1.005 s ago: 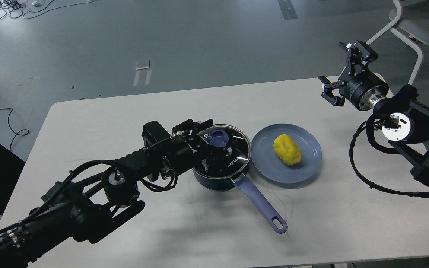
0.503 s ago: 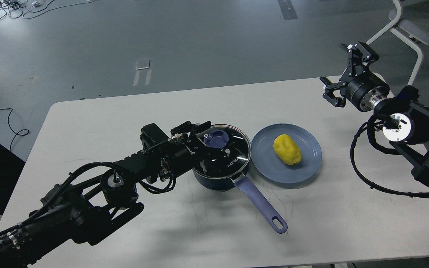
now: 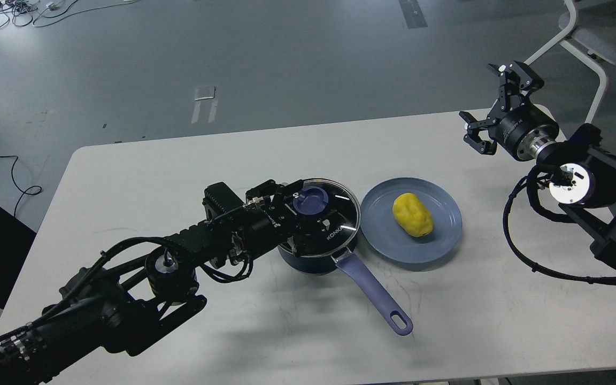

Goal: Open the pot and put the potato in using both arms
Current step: 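Lower the left gripper and grasp the purple knob of the glass lid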

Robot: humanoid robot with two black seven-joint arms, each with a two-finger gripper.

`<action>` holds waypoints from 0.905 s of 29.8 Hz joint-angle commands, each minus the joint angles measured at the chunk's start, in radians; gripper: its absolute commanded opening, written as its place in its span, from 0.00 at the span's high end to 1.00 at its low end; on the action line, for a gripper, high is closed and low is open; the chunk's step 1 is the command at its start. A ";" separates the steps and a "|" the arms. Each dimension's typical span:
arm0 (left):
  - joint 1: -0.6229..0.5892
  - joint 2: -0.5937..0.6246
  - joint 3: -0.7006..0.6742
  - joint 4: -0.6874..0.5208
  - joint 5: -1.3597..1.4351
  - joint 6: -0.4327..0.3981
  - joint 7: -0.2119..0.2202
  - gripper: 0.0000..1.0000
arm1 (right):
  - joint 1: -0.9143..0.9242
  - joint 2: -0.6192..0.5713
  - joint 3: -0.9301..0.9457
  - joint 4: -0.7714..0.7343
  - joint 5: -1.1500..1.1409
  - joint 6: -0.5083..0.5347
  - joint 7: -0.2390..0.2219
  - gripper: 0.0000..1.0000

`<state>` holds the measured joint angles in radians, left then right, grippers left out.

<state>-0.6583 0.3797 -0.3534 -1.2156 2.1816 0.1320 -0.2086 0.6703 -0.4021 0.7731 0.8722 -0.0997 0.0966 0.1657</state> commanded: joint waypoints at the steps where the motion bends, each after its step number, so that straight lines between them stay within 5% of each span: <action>1: 0.000 -0.001 0.004 0.008 0.000 0.000 0.000 0.19 | 0.000 -0.001 0.000 -0.001 0.000 0.000 0.000 0.00; 12: 0.000 0.002 0.004 0.025 0.000 0.000 0.000 0.51 | 0.000 -0.001 0.000 -0.016 0.000 0.000 0.000 0.00; 23: -0.004 0.014 -0.001 0.007 0.000 0.000 -0.045 0.51 | 0.000 0.000 -0.003 -0.027 0.000 0.002 0.000 0.00; 27: -0.026 0.054 -0.002 -0.086 0.000 -0.002 -0.045 0.51 | 0.000 -0.001 -0.012 -0.027 0.000 0.005 0.000 0.00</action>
<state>-0.6693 0.4082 -0.3546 -1.2419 2.1816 0.1318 -0.2528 0.6704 -0.4022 0.7685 0.8451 -0.0997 0.0997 0.1657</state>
